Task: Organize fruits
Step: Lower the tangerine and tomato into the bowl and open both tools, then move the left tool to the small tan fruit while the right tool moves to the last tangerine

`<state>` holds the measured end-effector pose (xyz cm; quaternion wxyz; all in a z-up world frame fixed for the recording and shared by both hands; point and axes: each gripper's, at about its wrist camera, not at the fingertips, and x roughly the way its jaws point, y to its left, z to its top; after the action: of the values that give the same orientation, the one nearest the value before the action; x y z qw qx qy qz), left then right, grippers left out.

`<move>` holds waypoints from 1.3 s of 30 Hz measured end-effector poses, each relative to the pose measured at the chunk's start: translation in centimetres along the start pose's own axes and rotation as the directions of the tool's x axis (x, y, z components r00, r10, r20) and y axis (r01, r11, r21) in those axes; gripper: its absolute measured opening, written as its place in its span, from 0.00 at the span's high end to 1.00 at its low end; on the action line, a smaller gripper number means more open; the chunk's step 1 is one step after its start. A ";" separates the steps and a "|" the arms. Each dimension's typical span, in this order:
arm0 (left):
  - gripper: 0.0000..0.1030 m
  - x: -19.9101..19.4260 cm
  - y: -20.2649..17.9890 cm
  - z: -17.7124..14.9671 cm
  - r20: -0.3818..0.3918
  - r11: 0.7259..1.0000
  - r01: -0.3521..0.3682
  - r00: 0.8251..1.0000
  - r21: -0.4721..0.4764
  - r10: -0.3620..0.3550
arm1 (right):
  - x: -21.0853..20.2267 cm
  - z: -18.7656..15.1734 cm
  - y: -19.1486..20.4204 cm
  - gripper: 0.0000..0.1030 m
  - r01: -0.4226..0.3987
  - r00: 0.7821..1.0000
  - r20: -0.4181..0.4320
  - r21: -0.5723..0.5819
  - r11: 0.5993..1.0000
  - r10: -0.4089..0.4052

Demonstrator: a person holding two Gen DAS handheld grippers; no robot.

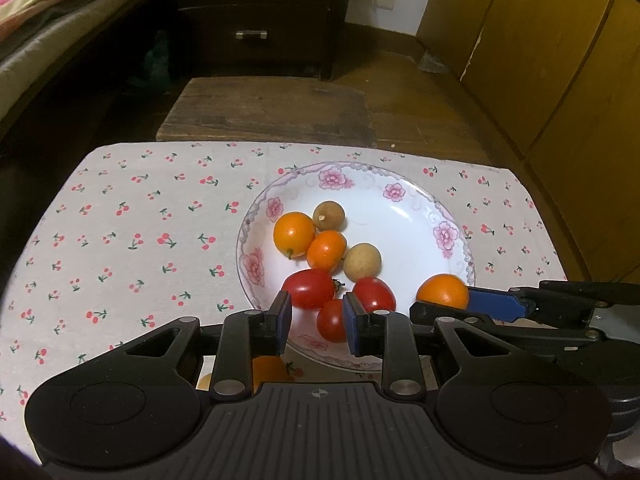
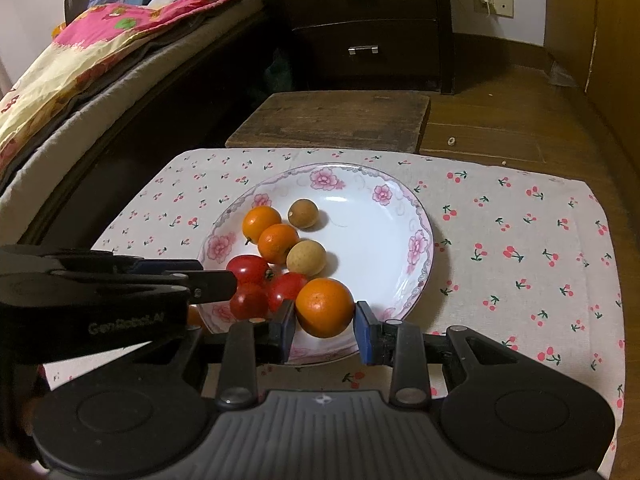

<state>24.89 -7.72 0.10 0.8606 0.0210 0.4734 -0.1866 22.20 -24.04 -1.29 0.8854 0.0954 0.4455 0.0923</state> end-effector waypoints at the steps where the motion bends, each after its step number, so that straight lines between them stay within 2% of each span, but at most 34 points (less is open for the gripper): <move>1: 0.65 -0.1 0.0 0.0 0.002 1.000 0.002 1.000 0.001 -0.002 | 0.0 0.0 0.0 0.68 -0.002 1.000 0.001 0.003 1.000 0.002; 15: 0.65 -1.0 0.3 0.4 0.025 1.000 0.001 1.000 -0.016 -0.001 | -1.2 0.8 -0.6 0.68 -0.003 0.999 0.053 0.035 0.999 0.001; 39: 0.64 -2.8 3.7 -1.5 0.014 0.997 -0.042 0.999 -0.070 0.044 | -1.1 -0.4 3.7 0.68 -0.075 0.997 0.008 -0.035 0.997 0.075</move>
<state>23.64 -3.14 1.07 0.8682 -0.0003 0.4726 -0.1516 20.93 -20.71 0.29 0.8850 0.0971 0.4357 0.1327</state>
